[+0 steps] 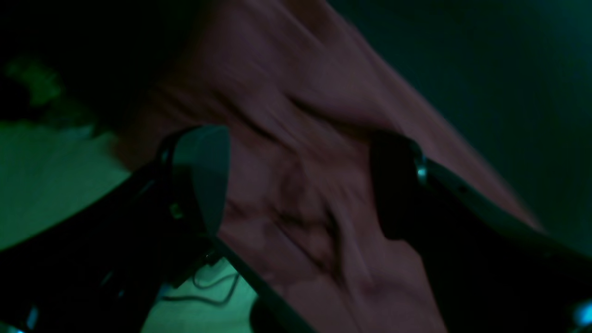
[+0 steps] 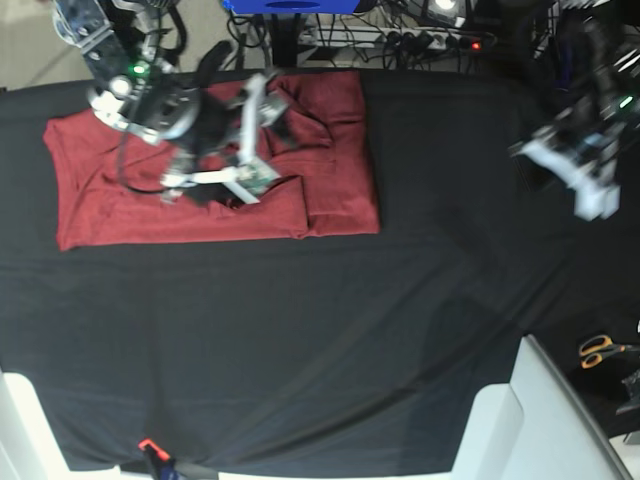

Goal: Fold the T-shirt properly
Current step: 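Raise the left gripper away and tuck the fold with the right gripper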

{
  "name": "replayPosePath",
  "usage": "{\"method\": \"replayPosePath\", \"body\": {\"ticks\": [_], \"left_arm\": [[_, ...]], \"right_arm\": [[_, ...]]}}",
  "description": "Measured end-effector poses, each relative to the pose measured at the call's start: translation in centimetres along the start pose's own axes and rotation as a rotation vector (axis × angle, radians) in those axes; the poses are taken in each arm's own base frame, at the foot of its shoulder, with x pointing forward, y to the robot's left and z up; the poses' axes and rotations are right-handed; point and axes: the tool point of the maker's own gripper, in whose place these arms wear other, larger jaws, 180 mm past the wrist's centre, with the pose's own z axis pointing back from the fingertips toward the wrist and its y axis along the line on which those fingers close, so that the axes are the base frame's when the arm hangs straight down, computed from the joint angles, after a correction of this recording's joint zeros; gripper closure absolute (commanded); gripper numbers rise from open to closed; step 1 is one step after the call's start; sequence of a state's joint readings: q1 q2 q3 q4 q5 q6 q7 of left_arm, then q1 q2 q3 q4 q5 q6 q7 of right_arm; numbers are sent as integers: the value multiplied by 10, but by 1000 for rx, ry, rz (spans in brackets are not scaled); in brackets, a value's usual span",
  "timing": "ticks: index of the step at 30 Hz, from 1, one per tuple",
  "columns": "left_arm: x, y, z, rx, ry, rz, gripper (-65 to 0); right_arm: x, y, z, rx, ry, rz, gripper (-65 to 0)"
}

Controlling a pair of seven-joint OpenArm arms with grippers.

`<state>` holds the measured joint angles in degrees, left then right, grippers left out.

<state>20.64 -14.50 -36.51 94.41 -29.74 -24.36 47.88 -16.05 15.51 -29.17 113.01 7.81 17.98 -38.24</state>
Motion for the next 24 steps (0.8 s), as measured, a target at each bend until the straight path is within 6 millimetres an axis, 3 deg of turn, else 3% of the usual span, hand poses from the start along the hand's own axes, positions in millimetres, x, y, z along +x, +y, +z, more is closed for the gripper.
{"method": "replayPosePath", "body": {"ticks": [3, 7, 15, 18, 20, 24], "left_arm": [[-29, 42, 17, 93, 56, 68, 0], [-55, 69, 33, 144, 95, 109, 0], [-73, 55, 36, 69, 124, 68, 0], [-77, 51, 34, 63, 127, 79, 0], [-75, 50, 33, 59, 125, 75, 0], [-75, 49, 32, 57, 123, 79, 0]], "right_arm": [[9, 13, -14, 52, 16, 65, -432], [9, 12, -45, 67, 100, 93, -431], [0, 17, -85, 100, 184, 45, -431], [-15, 22, -96, 117, 234, 22, -429], [-23, 25, -101, 130, 266, 16, -389], [-18, 11, -106, 107, 265, 19, -275]]}}
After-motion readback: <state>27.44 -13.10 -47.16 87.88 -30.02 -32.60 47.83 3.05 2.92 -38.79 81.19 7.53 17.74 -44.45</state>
